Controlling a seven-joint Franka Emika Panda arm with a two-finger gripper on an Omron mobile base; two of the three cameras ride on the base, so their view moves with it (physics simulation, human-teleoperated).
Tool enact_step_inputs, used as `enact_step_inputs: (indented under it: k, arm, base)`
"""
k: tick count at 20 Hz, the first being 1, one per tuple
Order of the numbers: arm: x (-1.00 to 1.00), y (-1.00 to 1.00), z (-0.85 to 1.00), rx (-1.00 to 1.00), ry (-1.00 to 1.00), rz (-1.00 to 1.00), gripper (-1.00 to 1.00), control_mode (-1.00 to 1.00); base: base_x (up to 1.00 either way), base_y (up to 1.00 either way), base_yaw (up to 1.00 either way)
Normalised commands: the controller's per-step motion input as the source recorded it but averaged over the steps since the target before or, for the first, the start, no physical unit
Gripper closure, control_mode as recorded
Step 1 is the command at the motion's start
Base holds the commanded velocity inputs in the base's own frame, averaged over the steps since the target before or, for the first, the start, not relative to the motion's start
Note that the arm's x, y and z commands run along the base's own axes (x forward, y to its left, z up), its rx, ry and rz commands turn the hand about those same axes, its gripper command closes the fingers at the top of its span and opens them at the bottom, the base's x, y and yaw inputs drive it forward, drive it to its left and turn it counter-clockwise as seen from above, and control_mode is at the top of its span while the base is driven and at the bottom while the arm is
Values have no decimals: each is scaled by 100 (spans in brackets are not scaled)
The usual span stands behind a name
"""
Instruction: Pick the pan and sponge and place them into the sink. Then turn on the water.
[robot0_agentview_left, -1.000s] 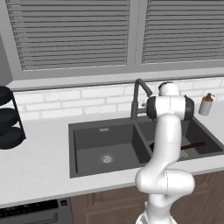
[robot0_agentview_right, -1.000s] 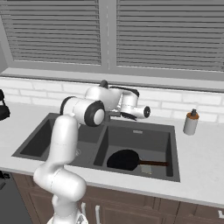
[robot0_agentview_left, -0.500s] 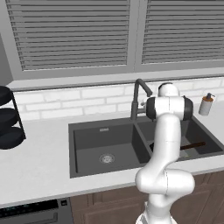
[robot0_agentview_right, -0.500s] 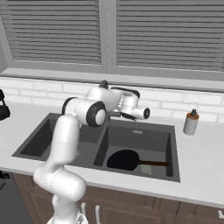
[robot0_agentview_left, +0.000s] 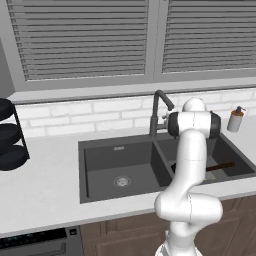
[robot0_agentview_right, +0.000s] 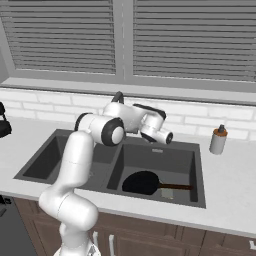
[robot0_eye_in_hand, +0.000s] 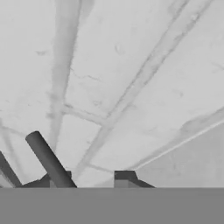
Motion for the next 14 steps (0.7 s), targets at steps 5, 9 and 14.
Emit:
enact_step_inputs:
  k: [5,9,14]
  arm:
    - [0,-35,0,38,31,-9,100,-100]
    - [0,-24,0,25,30,-5,100,-100]
    - [-1,-14,0,18,31,-3,100,-100]
  base:
    - [0,0,0]
    - [0,0,0]
    - [0,0,0]
